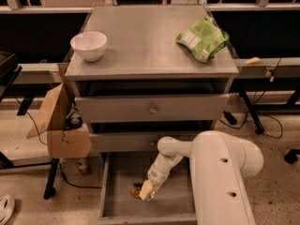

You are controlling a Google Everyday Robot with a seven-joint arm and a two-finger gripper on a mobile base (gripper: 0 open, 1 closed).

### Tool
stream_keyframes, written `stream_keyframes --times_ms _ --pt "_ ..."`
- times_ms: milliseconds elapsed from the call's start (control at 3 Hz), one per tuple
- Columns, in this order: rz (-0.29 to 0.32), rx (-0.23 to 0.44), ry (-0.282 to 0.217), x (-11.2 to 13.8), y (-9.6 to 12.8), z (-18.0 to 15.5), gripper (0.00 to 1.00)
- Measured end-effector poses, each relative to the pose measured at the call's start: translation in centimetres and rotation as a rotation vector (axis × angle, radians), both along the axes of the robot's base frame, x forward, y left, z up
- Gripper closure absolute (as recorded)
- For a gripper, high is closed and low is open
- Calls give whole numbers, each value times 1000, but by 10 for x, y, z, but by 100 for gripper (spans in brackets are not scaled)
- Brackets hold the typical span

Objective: Place orange can into bottom drawer

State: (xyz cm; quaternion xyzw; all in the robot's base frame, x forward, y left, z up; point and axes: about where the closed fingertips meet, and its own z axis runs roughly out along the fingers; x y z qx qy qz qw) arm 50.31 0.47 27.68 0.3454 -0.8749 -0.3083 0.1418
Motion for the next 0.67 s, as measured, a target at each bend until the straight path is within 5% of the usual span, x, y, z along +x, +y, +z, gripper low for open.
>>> stream_keyframes --times_ms 667 --pt "-64 2 28 12 13 -14 34"
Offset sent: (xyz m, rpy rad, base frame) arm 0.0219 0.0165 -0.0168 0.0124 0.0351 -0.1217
